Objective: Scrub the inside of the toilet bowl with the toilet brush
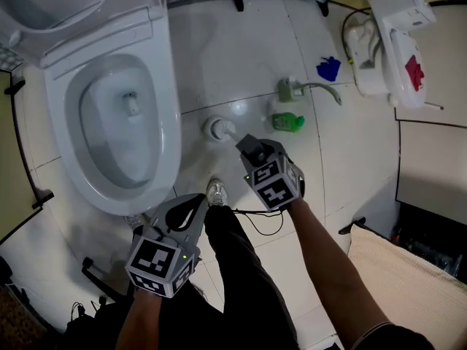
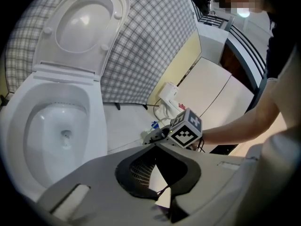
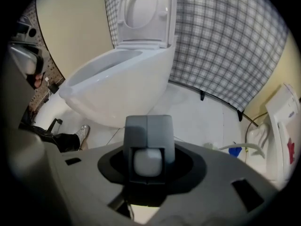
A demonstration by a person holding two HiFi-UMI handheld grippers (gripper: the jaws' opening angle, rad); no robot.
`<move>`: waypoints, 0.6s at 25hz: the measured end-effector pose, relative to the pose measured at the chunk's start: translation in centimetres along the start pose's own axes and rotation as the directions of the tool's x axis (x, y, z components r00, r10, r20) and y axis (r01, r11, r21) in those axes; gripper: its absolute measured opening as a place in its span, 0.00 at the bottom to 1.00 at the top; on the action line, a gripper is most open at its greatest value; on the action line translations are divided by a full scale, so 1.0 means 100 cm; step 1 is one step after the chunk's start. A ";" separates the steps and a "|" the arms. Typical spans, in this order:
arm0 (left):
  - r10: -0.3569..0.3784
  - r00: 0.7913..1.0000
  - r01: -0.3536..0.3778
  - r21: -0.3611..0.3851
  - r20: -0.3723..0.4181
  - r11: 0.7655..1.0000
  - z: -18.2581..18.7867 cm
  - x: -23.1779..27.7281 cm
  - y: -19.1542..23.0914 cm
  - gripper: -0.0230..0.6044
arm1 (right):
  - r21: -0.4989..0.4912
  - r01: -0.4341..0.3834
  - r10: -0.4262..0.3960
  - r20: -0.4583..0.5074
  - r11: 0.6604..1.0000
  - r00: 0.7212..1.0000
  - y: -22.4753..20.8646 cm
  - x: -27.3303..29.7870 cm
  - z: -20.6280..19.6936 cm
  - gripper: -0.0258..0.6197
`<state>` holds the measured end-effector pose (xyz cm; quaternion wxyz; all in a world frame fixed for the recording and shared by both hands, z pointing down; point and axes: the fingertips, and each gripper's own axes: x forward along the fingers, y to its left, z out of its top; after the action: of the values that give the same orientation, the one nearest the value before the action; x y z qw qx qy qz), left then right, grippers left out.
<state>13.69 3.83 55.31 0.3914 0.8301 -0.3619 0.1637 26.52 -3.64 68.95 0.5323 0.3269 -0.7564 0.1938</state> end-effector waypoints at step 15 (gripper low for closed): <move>0.034 0.999 -0.033 -0.027 0.010 0.999 -0.003 -0.004 0.016 0.05 | -0.137 -0.048 0.031 -0.120 0.989 0.992 0.009 0.071 0.001 0.33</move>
<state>12.31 3.59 56.13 0.3977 0.8194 -0.3800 0.1611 24.29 -5.05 75.56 0.5935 0.2618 -0.7419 0.1700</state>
